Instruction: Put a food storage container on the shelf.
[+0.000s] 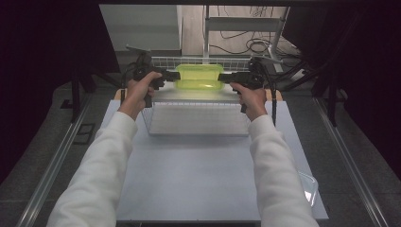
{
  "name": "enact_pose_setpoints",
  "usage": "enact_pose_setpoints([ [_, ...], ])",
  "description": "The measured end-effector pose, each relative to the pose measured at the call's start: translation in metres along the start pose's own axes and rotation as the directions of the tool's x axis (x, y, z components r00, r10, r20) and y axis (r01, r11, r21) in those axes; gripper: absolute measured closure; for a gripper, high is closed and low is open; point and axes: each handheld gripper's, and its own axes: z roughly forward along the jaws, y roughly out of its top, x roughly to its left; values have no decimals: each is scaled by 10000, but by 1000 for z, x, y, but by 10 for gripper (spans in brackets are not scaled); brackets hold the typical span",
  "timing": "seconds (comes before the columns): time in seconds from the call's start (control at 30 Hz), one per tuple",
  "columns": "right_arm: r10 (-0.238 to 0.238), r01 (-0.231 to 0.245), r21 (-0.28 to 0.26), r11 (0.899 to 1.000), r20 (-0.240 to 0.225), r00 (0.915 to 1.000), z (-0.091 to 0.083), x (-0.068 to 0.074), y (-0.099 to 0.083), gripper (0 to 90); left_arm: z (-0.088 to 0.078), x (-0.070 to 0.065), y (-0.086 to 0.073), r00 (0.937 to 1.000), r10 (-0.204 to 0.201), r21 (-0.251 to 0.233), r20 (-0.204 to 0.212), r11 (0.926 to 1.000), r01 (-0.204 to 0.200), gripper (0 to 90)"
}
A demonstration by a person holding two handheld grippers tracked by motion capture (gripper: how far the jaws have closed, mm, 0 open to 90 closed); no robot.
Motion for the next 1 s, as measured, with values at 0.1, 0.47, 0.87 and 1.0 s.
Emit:
enact_pose_setpoints([
  [0.1, 251, -251, -57, 9997, -16, 9997, 1, -2, 0, 738, 1, 2, 0, 10000, -27, -87, 53, 10000, 28, 743],
  [0.47, -135, 114, -784, 9969, -271, 9995, -6, 4, -2, 419, 0, -10, -7, 9892, 1313, -872, -653, 9868, -1367, 320],
  [0.87, -1682, 1746, -1651, 9707, 520, 9844, -39, 26, -25, 262, -31, -27, -34, 9588, 2575, -1264, -1203, 9539, -2721, 233],
  [1.0, -2147, 2250, -1735, 9588, 764, 9737, -48, 30, -44, 254, -45, -34, -55, 9405, 3068, -1198, -1462, 9382, -3247, 238],
])
